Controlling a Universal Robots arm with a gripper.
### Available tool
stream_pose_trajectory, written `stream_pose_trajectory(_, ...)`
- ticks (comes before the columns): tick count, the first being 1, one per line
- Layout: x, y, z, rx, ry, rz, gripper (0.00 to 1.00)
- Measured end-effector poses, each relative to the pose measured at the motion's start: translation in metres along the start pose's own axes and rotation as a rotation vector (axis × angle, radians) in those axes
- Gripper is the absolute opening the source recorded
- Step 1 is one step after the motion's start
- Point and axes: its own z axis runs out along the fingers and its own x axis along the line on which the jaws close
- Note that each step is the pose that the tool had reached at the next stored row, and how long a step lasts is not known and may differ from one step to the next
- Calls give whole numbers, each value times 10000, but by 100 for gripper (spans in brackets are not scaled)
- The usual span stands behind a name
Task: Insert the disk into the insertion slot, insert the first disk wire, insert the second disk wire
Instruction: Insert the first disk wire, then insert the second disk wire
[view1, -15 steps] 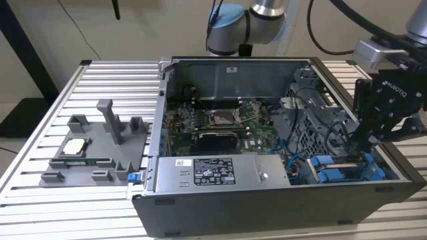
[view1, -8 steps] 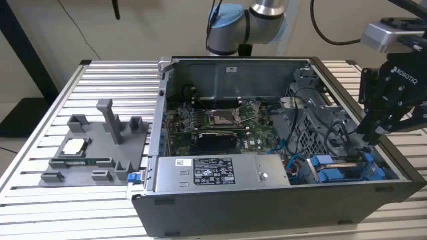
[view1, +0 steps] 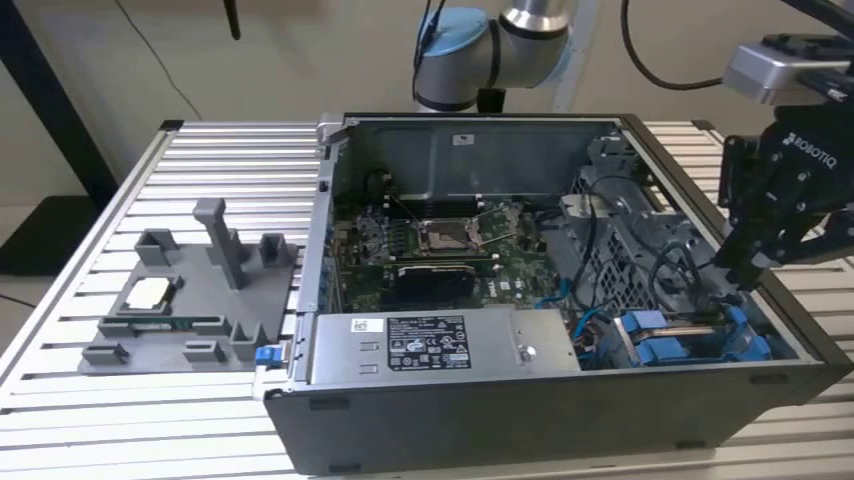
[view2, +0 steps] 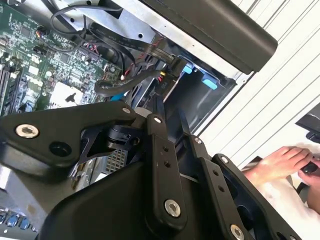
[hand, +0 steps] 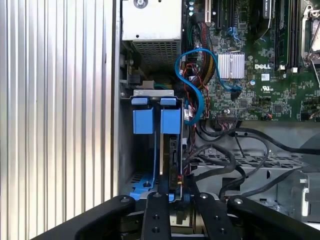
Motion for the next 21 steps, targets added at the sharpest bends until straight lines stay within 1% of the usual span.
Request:
stream_pose_trajectory(3, 0, -25, 0, -10, -2, 0, 27)
stream_pose_trajectory(8, 0, -94, -4, -38, -2, -1, 27)
stream_pose_trajectory(12, 0, -150, -7, -82, -1, -5, 27)
stream_pose_trajectory(17, 0, -220, -10, -161, -1, -11, 27)
stream_pose_trajectory(21, 0, -253, -12, -178, -1, -12, 27)
